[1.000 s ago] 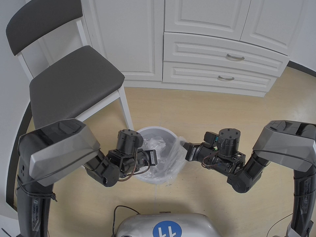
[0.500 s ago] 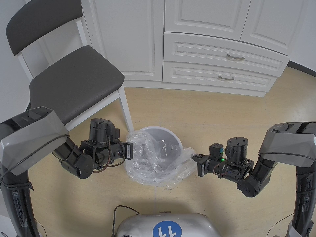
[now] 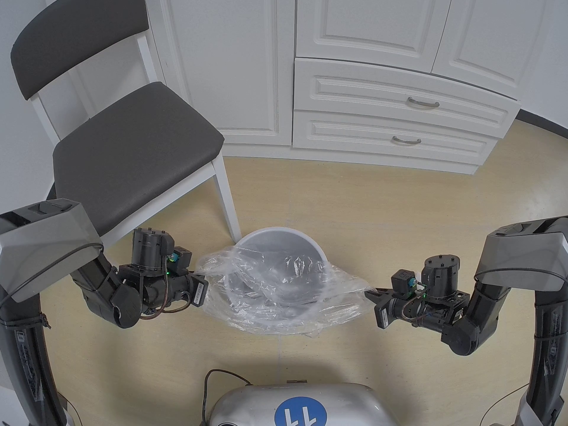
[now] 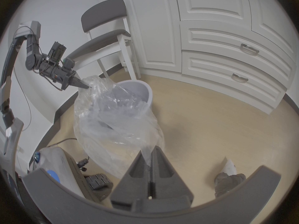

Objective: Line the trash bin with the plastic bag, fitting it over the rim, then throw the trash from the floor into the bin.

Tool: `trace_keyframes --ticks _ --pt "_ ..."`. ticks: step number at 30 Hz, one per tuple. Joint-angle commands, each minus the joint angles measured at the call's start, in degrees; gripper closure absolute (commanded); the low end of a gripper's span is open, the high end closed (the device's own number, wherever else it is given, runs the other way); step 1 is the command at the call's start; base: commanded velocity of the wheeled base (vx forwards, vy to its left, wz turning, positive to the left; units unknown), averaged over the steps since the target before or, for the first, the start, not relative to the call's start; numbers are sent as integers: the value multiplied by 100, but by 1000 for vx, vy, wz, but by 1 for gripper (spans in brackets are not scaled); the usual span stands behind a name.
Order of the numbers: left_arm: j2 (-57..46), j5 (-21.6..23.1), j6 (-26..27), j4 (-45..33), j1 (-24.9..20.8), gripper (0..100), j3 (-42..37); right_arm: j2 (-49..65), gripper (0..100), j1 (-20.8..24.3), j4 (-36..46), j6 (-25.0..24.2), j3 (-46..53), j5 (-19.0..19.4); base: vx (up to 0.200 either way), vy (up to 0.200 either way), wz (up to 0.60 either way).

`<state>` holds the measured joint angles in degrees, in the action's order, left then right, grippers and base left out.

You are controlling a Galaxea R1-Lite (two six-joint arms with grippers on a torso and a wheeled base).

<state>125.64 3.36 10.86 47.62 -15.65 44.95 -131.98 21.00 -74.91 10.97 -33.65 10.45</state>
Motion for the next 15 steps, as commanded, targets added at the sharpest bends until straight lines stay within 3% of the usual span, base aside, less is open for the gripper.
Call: trace_keyframes --ticks 1,15 --pt "-66 85 30 11 133 100 -91 5 100 -158 3 186 113 10 0 0 0" --pt "-145 94 -5 11 203 100 -21 5 100 -351 310 335 69 1 0 0 0"
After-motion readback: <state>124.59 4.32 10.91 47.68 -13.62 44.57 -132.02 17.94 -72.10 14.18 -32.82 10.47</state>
